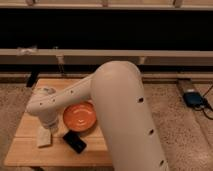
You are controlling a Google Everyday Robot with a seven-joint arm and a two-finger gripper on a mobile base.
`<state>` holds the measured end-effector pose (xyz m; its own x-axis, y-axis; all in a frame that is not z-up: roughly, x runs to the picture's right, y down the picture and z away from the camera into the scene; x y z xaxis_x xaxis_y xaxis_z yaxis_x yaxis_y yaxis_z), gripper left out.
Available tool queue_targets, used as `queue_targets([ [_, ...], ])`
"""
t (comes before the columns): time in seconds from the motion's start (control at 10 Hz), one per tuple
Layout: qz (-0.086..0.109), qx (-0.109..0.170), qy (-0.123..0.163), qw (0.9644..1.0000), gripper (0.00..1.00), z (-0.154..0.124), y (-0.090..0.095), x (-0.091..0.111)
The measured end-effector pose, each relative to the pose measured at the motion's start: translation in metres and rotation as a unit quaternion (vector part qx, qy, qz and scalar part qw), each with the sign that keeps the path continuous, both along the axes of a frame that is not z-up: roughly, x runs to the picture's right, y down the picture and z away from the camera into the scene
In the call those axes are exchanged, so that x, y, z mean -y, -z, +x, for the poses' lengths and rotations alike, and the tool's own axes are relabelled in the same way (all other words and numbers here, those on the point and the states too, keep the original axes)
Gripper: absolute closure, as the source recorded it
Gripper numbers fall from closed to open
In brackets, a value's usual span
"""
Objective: Push the eraser across the table
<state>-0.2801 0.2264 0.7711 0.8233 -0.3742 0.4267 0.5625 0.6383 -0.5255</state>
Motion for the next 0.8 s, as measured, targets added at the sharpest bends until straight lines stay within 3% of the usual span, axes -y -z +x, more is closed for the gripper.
queue_targets([
  [0.8,-0.010,-0.046,0.025,0.9986,1.00,0.020,-0.014,-0.025],
])
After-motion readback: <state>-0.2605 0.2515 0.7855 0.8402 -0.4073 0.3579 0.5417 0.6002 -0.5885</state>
